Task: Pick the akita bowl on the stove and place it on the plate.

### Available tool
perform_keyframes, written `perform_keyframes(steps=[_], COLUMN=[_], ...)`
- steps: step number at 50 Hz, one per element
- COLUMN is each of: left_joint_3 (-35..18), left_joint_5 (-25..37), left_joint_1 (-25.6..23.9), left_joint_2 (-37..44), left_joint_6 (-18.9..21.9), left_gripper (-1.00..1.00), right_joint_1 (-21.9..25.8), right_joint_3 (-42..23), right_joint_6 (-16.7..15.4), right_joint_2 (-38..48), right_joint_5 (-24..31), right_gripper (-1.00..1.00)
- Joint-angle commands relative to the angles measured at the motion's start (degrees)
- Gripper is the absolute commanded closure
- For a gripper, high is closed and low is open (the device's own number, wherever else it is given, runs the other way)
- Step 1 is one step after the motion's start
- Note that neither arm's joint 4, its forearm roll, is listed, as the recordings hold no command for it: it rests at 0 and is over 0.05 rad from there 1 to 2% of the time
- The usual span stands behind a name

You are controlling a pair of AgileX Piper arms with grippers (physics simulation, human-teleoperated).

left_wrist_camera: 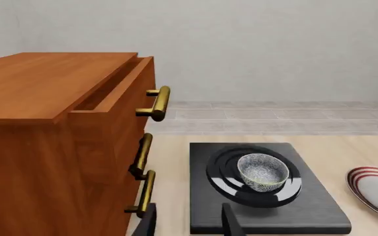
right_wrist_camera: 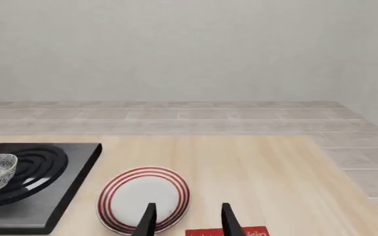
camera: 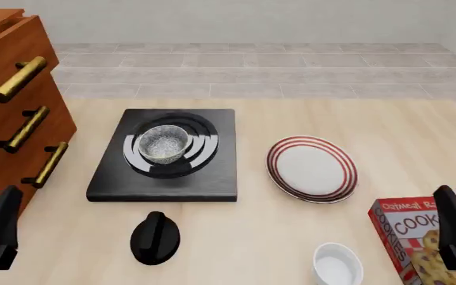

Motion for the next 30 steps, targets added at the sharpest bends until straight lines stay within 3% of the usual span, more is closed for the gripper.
perform_keyframes(steps=[1,16,20,22,30], left_joint_3=[-0.2,-0.2,-0.2,-0.2,-0.2], left_joint_5=[-0.1,-0.1,-0.1,-0.1,-0.1], left_joint_1=[0.0,0.0,0.0,0.0,0.0], left_joint_2=[0.3,0.3,0.3,0.3,0.3], left_joint_6=[0.0,0.0,0.0,0.0,0.0], left_gripper=[-1.0,-1.0,-1.0,-1.0,-1.0], right_joint_1=[-0.5,-1.2,-0.5,-0.4,2.4], right_joint_3=[-0.2,0.0,-0.1,-1.0,-6.2], right_joint_6=[0.3,0.8,-0.3,1.3,0.3], right_joint_2=[0.2,0.8,6.0,6.6,16.8], right_joint_5=[0.0,0.0,-3.6,-4.0,-9.1], right_gripper=[-1.0,-1.0,-1.0,-1.0,-1.0])
